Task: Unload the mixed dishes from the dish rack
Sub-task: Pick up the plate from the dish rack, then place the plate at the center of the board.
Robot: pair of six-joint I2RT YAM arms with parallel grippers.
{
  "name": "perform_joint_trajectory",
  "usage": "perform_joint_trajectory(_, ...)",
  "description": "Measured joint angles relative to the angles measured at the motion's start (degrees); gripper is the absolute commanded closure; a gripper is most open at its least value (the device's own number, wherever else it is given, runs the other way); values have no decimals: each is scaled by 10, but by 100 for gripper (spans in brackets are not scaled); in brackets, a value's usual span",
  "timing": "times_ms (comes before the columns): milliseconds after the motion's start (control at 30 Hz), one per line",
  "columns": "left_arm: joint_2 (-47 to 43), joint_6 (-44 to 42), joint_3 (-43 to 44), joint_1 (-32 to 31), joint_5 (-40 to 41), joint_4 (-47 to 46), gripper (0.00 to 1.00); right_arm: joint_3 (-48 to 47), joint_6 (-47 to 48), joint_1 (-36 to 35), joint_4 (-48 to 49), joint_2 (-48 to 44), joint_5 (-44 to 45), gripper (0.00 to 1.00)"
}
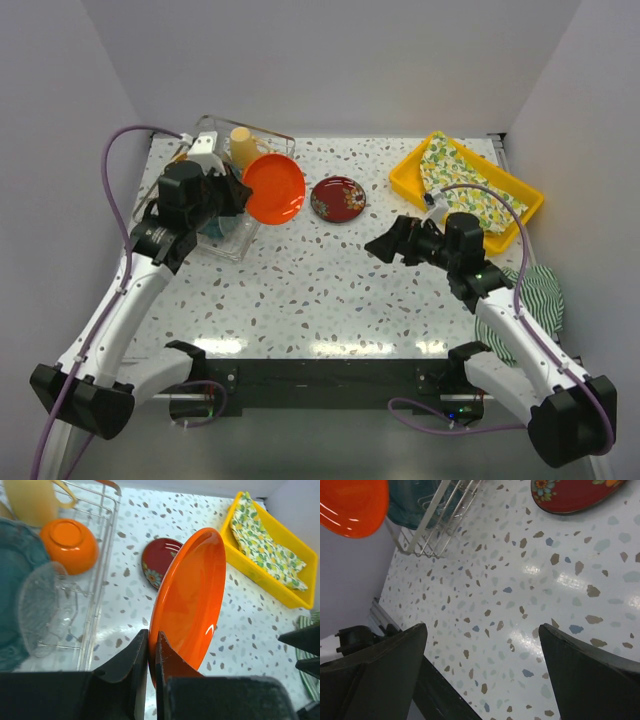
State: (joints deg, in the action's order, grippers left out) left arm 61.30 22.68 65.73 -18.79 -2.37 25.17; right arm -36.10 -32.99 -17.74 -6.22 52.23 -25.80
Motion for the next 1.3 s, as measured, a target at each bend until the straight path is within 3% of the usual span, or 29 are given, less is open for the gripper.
perform_joint_trajectory(233,-6,99,-115,-2,-116,-89,100,0,-50,-11,71,4,-40,3)
perform_joint_trajectory(400,-6,148,-165,-34,-150,-140,100,0,-81,-23,103,14,-43,5)
perform_joint_trajectory(600,9,181,-179,-89,-167,-198,100,0,-96,-42,115,37,-39,17)
perform_joint_trajectory(933,44,198,-179,-120,-169,-240,100,-1,-90,-54,115,49,-37,71)
perform_joint_trajectory(1200,46,196,-179,-124,-166,-242,100,-7,-89,-56,114,67,-31,100)
perform_joint_trajectory(1233,46,195,-179,-124,-166,-242,97,-7,-90,-56,115,69,-27,100)
perform_joint_trajectory(1300,47,189,-179,-125,-164,-241,79,-9,-97,-56,114,72,-20,100)
